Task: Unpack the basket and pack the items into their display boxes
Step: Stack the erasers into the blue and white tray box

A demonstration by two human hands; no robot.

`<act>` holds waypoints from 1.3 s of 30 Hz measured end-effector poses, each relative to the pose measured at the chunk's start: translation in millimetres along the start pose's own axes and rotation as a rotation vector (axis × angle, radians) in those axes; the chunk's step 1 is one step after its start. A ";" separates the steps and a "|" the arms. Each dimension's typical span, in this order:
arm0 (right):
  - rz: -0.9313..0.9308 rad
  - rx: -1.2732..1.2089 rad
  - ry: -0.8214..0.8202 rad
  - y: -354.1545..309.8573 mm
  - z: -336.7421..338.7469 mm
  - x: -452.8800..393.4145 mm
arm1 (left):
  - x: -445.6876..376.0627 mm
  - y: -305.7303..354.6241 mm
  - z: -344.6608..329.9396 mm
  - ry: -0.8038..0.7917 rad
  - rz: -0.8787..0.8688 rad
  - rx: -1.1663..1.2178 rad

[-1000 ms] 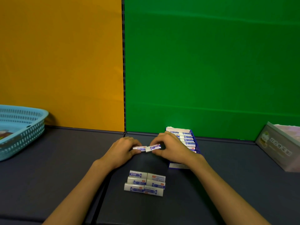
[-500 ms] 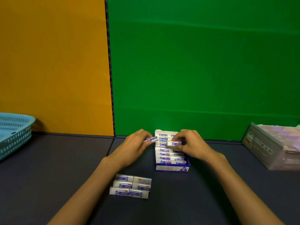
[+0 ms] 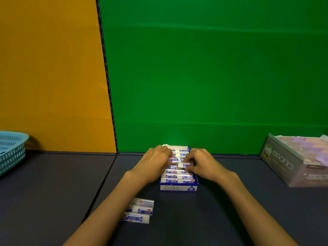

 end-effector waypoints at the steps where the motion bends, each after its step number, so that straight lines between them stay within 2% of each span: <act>1: 0.002 0.000 -0.003 0.1 -0.5 -0.3 | -0.9 0.4 -2.0 -0.014 0.007 -0.009; 6: 0.030 0.015 -0.035 -2.5 -5.0 -1.7 | -2.5 2.1 -10.6 -0.083 0.030 -0.059; 15: 0.035 0.020 -0.032 -3.1 -3.2 -2.1 | -3.3 2.7 -19.6 -0.092 0.011 -0.161; 39: 0.047 0.059 0.060 -17.6 0.8 9.3 | 8.3 -6.4 -12.7 -0.041 0.054 0.032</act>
Point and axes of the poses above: each hand's wrist, its own x-axis away from the middle knuckle, its own z-axis out of the back of the hand, y = z × x, the point moved 8 cm from there along -x, towards the middle knuckle, and after that the axes turned 3 degrees about z, right-handed, at the moved point
